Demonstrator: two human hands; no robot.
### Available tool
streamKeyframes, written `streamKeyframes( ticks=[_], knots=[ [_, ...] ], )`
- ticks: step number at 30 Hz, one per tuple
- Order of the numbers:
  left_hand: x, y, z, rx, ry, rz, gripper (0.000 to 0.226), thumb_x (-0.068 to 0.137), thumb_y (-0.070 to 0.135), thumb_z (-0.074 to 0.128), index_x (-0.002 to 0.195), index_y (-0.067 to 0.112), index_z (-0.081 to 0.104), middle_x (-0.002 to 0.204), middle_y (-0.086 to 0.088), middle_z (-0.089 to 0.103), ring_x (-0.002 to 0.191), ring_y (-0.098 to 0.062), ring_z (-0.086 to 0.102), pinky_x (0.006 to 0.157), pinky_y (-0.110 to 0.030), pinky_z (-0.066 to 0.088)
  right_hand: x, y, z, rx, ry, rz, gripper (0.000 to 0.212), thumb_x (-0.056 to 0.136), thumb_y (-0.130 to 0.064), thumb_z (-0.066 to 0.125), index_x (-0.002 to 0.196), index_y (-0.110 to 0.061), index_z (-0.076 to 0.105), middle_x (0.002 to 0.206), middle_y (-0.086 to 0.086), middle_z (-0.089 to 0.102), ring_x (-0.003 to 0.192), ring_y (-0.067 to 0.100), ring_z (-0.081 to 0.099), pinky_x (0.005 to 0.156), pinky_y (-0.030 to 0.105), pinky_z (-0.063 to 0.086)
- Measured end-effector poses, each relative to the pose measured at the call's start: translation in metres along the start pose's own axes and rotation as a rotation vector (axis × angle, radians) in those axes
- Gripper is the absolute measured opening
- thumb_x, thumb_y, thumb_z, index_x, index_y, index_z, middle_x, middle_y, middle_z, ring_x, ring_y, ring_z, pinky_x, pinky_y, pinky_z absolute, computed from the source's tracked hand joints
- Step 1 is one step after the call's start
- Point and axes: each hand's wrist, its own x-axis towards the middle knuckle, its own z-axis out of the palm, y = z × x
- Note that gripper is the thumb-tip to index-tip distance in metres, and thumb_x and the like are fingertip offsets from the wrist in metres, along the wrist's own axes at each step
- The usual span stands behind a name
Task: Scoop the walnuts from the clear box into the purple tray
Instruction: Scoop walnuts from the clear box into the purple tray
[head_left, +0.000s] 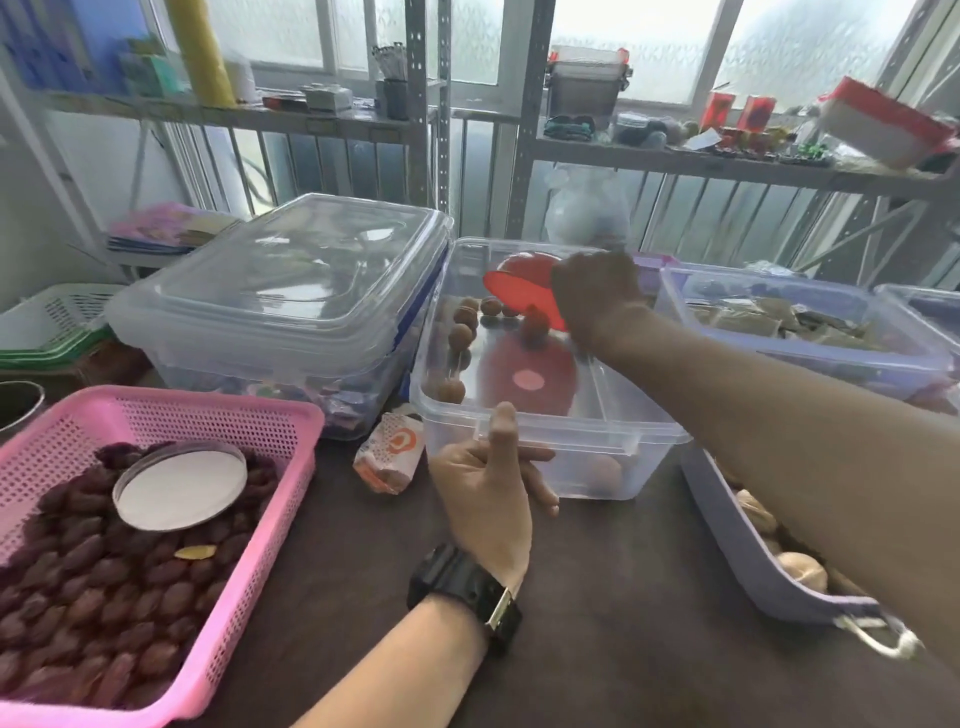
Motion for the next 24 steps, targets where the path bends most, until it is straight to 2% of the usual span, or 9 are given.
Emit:
streamKeyframes(
  ticks=[1,3,6,8,11,14,19,21,24],
  knots=[
    [0.0,-0.001,0.0,0.004,0.002,0.001,0.06,0.094,0.042,0.056,0.047,0.007,0.068,0.031,-0.014,0.05,0.026,-0.021,0.046,0.052,-0.016,0.047,0.001,-0.004,0.001,-0.001,-0.005,-0.041,0.02,0.085,-0.007,0.051,0.096,-0.009,0.067,0.099,0.01,0.07,0.093,0.029,0.067,0.071,0.032,0.046],
    [0.001,-0.001,0.0,0.015,0.005,0.008,0.06,0.097,0.038,0.056,0.045,0.008,0.067,0.029,-0.011,0.047,0.025,-0.022,0.045,0.046,-0.02,0.046,0.0,-0.013,0.0,-0.006,0.016,-0.15,0.019,0.086,-0.008,0.051,0.096,-0.008,0.067,0.099,0.011,0.071,0.092,0.03,0.068,0.066,0.031,0.041],
    [0.001,-0.002,0.0,0.024,0.013,0.009,0.06,0.096,0.038,0.056,0.043,0.011,0.066,0.028,-0.008,0.045,0.024,-0.023,0.046,0.041,-0.017,0.041,-0.003,-0.013,-0.005,-0.033,0.066,-0.262,0.015,0.084,-0.009,0.053,0.089,-0.006,0.067,0.09,0.014,0.071,0.084,0.032,0.069,0.058,0.031,0.034],
    [0.001,-0.002,0.0,0.025,0.011,0.018,0.06,0.095,0.039,0.056,0.043,0.011,0.065,0.028,-0.007,0.046,0.024,-0.023,0.046,0.042,-0.018,0.042,-0.001,-0.001,-0.008,-0.06,0.12,-0.284,0.013,0.077,-0.001,0.055,0.08,-0.006,0.067,0.08,0.015,0.07,0.073,0.033,0.07,0.053,0.03,0.033],
    [0.002,-0.004,0.0,0.036,0.017,0.031,0.06,0.096,0.039,0.055,0.043,0.012,0.066,0.029,-0.007,0.047,0.025,-0.022,0.047,0.043,-0.019,0.043,0.005,0.013,-0.009,-0.061,0.15,-0.202,0.012,0.067,0.006,0.062,0.069,-0.003,0.068,0.065,0.017,0.068,0.059,0.034,0.068,0.051,0.029,0.033],
    [0.0,-0.003,-0.002,0.061,0.015,0.034,0.06,0.095,0.043,0.055,0.044,0.015,0.066,0.031,-0.006,0.049,0.026,-0.021,0.049,0.043,-0.021,0.045,0.009,0.011,-0.003,-0.077,0.081,-0.143,0.01,0.074,0.001,0.066,0.079,-0.006,0.071,0.076,0.014,0.072,0.07,0.033,0.07,0.055,0.03,0.037],
    [0.0,-0.001,0.0,0.047,0.025,0.03,0.061,0.097,0.035,0.056,0.041,0.012,0.064,0.029,-0.008,0.046,0.023,-0.02,0.044,0.038,-0.019,0.041,0.016,-0.012,0.007,-0.08,0.014,-0.209,0.015,0.088,-0.013,0.058,0.096,-0.012,0.072,0.098,0.008,0.072,0.092,0.029,0.069,0.057,0.032,0.038],
    [0.0,-0.001,0.001,0.053,0.027,0.028,0.062,0.098,0.033,0.056,0.04,0.012,0.063,0.029,-0.009,0.047,0.023,-0.02,0.043,0.037,-0.019,0.04,0.021,-0.019,0.006,-0.063,0.001,-0.264,0.017,0.091,-0.018,0.057,0.097,-0.011,0.071,0.1,0.009,0.071,0.094,0.029,0.068,0.062,0.031,0.04],
    [0.0,-0.001,0.0,0.034,0.025,0.024,0.062,0.098,0.03,0.056,0.04,0.012,0.063,0.029,-0.008,0.045,0.022,-0.018,0.041,0.037,-0.019,0.04,0.02,-0.017,0.004,-0.108,0.027,-0.395,0.014,0.092,-0.017,0.056,0.091,-0.013,0.07,0.095,0.01,0.072,0.087,0.029,0.069,0.059,0.029,0.038]
  ],
)
